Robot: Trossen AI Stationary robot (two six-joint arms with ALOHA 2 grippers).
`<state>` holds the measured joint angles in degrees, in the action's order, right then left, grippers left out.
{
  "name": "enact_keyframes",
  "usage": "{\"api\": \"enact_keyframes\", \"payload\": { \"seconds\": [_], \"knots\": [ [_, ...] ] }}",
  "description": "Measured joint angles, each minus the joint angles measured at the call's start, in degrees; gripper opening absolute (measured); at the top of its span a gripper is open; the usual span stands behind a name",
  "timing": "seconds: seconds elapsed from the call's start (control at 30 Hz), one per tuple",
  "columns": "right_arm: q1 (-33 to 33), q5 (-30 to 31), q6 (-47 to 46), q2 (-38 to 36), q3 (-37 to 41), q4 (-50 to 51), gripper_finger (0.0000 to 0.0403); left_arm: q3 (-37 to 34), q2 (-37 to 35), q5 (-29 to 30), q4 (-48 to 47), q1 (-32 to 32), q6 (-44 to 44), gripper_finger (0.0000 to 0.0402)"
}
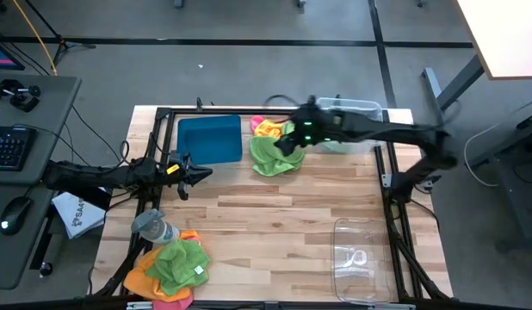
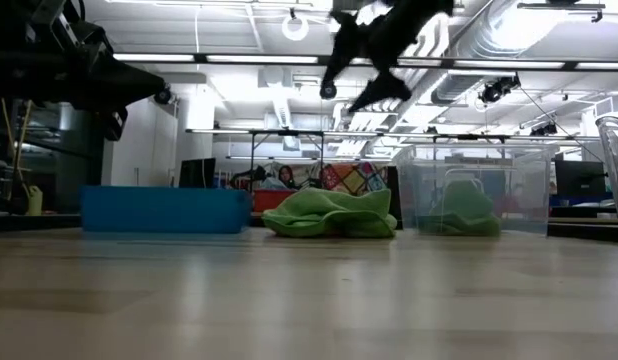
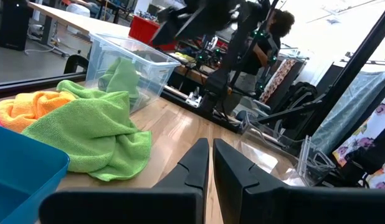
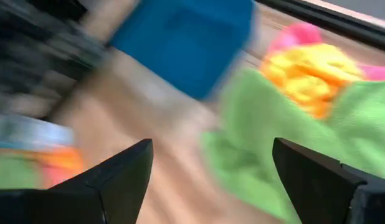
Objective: Sort microfiber towel by color & place in baskets
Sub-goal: Put the top green towel into the top transparent bin
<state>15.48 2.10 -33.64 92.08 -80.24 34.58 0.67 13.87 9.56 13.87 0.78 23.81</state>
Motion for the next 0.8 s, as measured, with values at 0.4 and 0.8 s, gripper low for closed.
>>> {"api": "enact_keyframes", "payload": {
  "seconds": [0.4, 0.8],
  "knots": [
    [-0.22, 12.61, 15.77, 26.41, -20.21, 21.96, 0.0326, -0.01, -0.02, 0.0, 0.0, 0.01, 0.0, 0.0011],
    [-0.15, 14.42, 21.6, 35.68, -22.15, 23.15, 0.0228, 0.01, -0.02, 0.0, -0.04, 0.0, 0.0, 0.0011]
  ]
}}
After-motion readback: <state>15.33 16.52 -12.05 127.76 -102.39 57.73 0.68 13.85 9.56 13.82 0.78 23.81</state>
